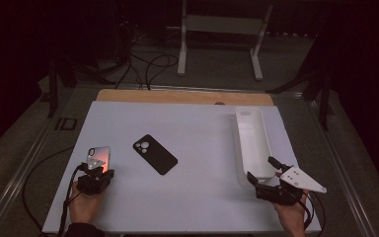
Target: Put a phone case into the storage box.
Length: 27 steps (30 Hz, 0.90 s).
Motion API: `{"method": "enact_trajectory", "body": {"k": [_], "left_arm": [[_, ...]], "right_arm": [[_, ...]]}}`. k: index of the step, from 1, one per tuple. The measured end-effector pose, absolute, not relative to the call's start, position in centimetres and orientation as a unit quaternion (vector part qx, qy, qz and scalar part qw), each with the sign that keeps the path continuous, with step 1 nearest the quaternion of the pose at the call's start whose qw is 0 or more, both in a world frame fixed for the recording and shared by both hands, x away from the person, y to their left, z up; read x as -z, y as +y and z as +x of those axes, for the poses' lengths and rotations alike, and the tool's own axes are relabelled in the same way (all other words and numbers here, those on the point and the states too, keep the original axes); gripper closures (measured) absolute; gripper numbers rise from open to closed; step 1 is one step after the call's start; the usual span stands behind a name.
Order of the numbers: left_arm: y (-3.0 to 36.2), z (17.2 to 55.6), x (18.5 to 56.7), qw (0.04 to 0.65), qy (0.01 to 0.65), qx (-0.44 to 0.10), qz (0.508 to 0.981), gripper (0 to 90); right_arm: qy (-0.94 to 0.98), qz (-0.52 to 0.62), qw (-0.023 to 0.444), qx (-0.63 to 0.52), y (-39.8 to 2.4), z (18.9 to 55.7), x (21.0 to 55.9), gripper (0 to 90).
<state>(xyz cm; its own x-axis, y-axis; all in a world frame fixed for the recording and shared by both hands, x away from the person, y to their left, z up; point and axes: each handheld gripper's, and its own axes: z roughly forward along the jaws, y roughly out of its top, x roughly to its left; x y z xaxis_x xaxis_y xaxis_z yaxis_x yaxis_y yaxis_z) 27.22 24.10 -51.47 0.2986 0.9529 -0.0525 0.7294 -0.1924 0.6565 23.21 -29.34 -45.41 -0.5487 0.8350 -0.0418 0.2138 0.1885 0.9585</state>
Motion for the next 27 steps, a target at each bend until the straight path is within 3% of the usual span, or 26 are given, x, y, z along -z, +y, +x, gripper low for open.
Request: {"method": "enact_trajectory", "body": {"k": [9,12,13,14,21,27], "left_arm": [[24.0,24.8,48.1,0.436,0.483,-0.247,0.718,68.0],[24.3,24.0,47.4,0.464,0.461,-0.266,0.708,52.1],[24.6,23.1,46.7,0.484,0.45,-0.28,0.696,52.1],[24.9,22.5,46.3,0.495,0.445,-0.29,0.688,42.1],[26.2,20.3,45.5,0.486,0.443,-0.314,0.684,16.1],[27.2,19.8,45.6,0.47,0.451,-0.314,0.69,5.6]], "right_arm": [[0.705,0.37,0.294,-0.529,-29.2,23.6,45.7,10.2],[0.702,0.373,0.293,-0.53,-29.3,23.4,45.8,10.2],[0.701,0.372,0.293,-0.532,-29.4,23.4,45.9,10.2],[0.701,0.372,0.293,-0.534,-29.4,23.2,45.9,10.2],[0.697,0.371,0.293,-0.539,-29.4,22.6,46.2,10.2],[0.697,0.369,0.295,-0.539,-29.1,22.3,46.3,10.2]]}}
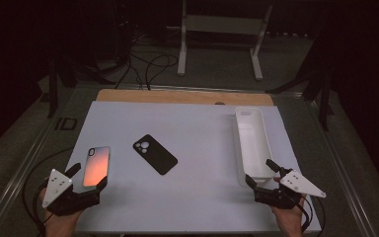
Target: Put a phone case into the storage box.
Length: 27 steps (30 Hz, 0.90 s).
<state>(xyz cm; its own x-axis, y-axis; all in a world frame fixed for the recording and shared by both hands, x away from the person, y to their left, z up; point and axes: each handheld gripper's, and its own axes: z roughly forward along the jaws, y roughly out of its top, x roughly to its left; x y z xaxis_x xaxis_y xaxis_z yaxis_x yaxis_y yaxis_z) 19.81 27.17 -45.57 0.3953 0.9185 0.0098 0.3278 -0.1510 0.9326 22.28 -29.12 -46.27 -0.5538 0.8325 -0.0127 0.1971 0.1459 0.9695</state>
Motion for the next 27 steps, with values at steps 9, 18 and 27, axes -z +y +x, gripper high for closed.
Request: {"method": "enact_trajectory", "body": {"k": [9,18,27], "left_arm": [[27.5,20.0,45.6,0.458,0.466,-0.309,0.691,0.0],[27.4,20.3,45.3,0.442,0.478,-0.303,0.696,0.0],[27.4,21.2,44.9,0.398,0.512,-0.301,0.699,0.0]], "right_arm": [[0.698,0.367,0.298,-0.537,-29.1,22.2,46.4,10.2],[0.695,0.371,0.303,-0.536,-29.4,22.2,46.3,10.2],[0.696,0.374,0.305,-0.532,-29.3,22.3,46.4,10.2]]}}
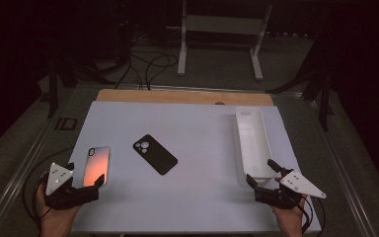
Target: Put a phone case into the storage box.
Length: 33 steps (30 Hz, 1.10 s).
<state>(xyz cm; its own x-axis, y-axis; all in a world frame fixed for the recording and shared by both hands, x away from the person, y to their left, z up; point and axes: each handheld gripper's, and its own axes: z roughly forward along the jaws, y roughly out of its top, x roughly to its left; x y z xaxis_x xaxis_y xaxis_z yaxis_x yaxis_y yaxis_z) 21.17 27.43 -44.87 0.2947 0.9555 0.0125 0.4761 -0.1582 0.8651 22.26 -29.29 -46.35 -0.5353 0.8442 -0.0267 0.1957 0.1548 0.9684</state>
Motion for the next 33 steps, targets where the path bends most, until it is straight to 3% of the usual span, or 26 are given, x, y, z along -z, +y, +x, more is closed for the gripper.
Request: {"method": "enact_trajectory", "body": {"k": [16,33], "left_arm": [[26.1,26.6,47.7,0.278,0.592,-0.266,0.708,0.0],[27.3,28.8,51.7,0.242,0.64,-0.205,0.699,0.0]], "right_arm": [[0.695,0.375,0.306,-0.532,-29.3,22.4,46.4,10.3],[0.695,0.375,0.306,-0.532,-29.4,22.4,46.3,10.3]]}}
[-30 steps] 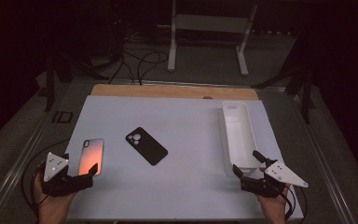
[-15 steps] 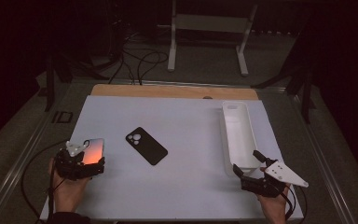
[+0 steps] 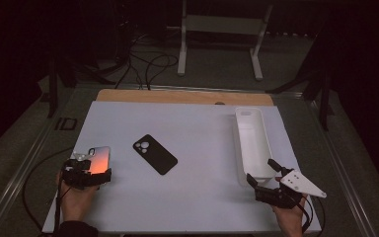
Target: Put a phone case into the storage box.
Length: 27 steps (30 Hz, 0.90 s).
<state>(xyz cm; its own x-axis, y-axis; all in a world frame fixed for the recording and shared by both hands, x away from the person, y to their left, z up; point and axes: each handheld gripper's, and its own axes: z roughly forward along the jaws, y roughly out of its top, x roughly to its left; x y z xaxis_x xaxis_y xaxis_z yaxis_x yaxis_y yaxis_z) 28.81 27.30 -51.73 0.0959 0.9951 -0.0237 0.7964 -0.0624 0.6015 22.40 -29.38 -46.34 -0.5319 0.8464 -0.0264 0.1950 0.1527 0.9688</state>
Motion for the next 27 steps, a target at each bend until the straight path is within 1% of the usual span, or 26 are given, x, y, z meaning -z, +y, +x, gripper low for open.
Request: {"method": "enact_trajectory", "body": {"k": [6,8,14,16,23,25,27], "left_arm": [[27.43,28.92,52.11,0.241,0.643,-0.202,0.698,0.3],[27.35,28.87,52.15,0.235,0.641,-0.21,0.7,2.6],[27.33,28.8,52.07,0.235,0.636,-0.208,0.705,6.9],[27.32,28.76,52.01,0.236,0.631,-0.208,0.709,9.7],[27.37,28.95,51.8,0.232,0.625,-0.199,0.718,12.0],[27.41,28.86,51.8,0.236,0.625,-0.201,0.716,14.9],[27.46,28.79,51.81,0.239,0.626,-0.203,0.714,15.6]], "right_arm": [[0.694,0.375,0.308,-0.532,-29.4,22.42,46.33,10.3],[0.693,0.376,0.308,-0.532,-29.41,22.43,46.32,10.3],[0.694,0.375,0.309,-0.531,-29.38,22.43,46.29,10.3],[0.694,0.375,0.309,-0.531,-29.37,22.44,46.28,10.3],[0.695,0.375,0.307,-0.531,-29.3,22.47,46.25,10.3],[0.696,0.375,0.306,-0.531,-29.28,22.49,46.22,10.3],[0.696,0.374,0.306,-0.531,-29.26,22.51,46.17,10.3]]}}
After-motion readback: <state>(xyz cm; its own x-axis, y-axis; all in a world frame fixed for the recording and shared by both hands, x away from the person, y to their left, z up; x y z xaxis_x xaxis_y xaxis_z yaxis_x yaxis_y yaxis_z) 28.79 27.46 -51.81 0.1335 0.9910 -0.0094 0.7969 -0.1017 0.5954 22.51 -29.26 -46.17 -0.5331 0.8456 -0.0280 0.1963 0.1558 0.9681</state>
